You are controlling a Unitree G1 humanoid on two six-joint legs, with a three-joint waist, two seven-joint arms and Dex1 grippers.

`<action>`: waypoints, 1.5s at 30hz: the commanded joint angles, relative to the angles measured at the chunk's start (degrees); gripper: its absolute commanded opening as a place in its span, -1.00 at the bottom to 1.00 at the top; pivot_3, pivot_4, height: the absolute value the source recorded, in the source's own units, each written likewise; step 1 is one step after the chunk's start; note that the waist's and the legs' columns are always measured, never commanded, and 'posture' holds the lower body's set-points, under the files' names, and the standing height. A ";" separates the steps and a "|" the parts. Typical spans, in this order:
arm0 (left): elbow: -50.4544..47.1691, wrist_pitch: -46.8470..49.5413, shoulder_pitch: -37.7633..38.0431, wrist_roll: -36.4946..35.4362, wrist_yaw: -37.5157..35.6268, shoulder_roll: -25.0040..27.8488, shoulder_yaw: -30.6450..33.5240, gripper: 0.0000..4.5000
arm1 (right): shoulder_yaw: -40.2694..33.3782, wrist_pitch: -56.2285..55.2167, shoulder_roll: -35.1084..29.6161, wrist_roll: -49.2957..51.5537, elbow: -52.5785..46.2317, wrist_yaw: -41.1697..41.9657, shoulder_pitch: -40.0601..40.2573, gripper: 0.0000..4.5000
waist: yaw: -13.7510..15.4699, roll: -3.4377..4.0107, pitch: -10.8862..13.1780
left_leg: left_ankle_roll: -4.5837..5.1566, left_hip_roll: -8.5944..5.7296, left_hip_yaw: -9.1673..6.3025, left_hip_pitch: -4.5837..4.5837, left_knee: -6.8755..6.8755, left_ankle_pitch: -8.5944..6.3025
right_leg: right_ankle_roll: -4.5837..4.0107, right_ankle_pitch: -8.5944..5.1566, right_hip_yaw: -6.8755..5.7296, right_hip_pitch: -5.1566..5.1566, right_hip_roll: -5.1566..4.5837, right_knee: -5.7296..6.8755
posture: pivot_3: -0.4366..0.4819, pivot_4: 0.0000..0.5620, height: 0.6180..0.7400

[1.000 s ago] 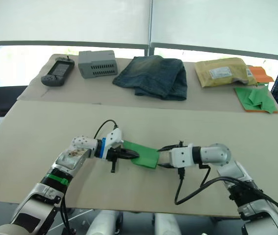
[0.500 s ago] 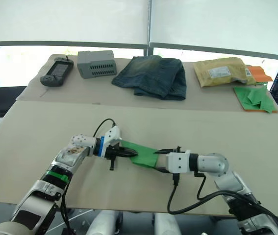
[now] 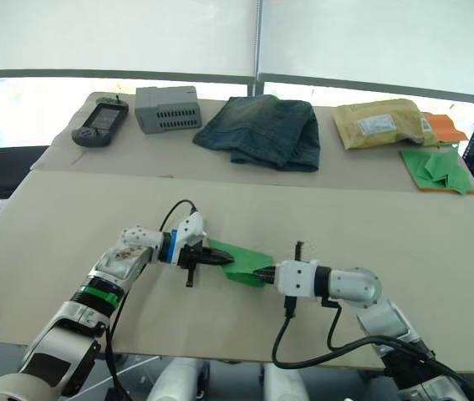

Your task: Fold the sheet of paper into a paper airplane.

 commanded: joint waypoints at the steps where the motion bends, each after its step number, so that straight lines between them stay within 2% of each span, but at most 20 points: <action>1: -4.86 3.14 0.55 -1.46 -2.19 3.54 1.99 -1.00 | 0.50 -8.49 -2.53 -2.21 1.47 1.92 -1.95 -0.99 | -0.06 0.00 0.00 | 0.00 0.00 0.00 -0.02 0.00 0.00 | 0.00 0.00 0.00 -0.03 0.00 0.00 | -0.05 -0.47 0.81; 7: -12.60 6.18 4.06 -3.92 -5.65 7.86 2.91 -1.00 | 2.10 -16.97 -6.02 1.31 3.14 8.11 -4.04 -0.99 | -0.08 0.00 0.01 | 0.01 0.01 0.00 -0.13 -0.01 -0.02 | 0.00 -0.03 0.00 -0.11 -0.02 -0.05 | -0.05 -0.47 0.81; 15: -16.37 8.93 3.29 -7.50 -5.77 6.94 4.16 -1.00 | 4.55 -23.80 -6.77 3.42 8.00 14.30 -8.95 -0.99 | -0.07 0.00 0.02 | 0.02 0.02 0.00 -0.11 0.00 -0.02 | 0.00 -0.03 -0.01 -0.09 -0.01 -0.05 | -0.05 -0.47 0.81; 21: -15.80 5.79 4.50 -3.82 -4.97 6.59 0.72 -1.00 | 5.52 -26.10 -5.39 2.53 12.10 14.72 -11.61 -0.99 | -0.06 0.00 0.02 | 0.02 0.02 0.00 -0.08 0.00 -0.02 | -0.02 -0.04 0.00 -0.08 0.00 -0.02 | -0.05 -0.47 0.81; 27: -13.18 4.68 5.20 -2.04 -2.94 3.45 -1.14 -1.00 | 5.88 -26.92 -5.46 2.63 12.30 14.62 -10.90 -0.99 | 0.00 0.01 0.01 | 0.02 0.00 0.00 -0.10 0.00 -0.02 | -0.02 -0.03 0.01 -0.07 -0.03 -0.03 | -0.05 -0.47 0.81; 31: -11.65 2.50 6.10 0.27 -2.25 3.40 -2.42 -1.00 | 5.55 -26.36 -5.49 2.54 12.02 14.17 -10.72 -0.99 | -0.26 0.00 0.01 | 0.02 0.02 -0.01 -0.08 -0.01 -0.02 | -0.03 -0.03 0.01 -0.09 0.00 0.00 | -0.05 -0.47 0.81; 36: -10.89 1.38 7.97 0.77 -1.92 3.37 -2.73 -1.00 | 5.09 -22.18 -5.86 4.11 10.70 14.28 -9.62 -0.99 | -0.12 0.02 0.01 | 0.02 0.03 0.00 -0.02 -0.01 -0.02 | -0.04 -0.04 0.02 -0.03 -0.01 0.01 | -0.05 -0.47 0.81; 45: -9.85 0.79 8.22 0.32 -0.83 2.56 -1.98 -1.00 | 2.60 8.00 -3.87 18.91 4.88 16.59 -7.44 -0.99 | -0.10 0.04 -0.01 | 0.02 0.04 -0.01 0.02 0.00 -0.02 | -0.06 -0.04 0.03 0.00 -0.01 0.05 | -0.05 -0.47 0.81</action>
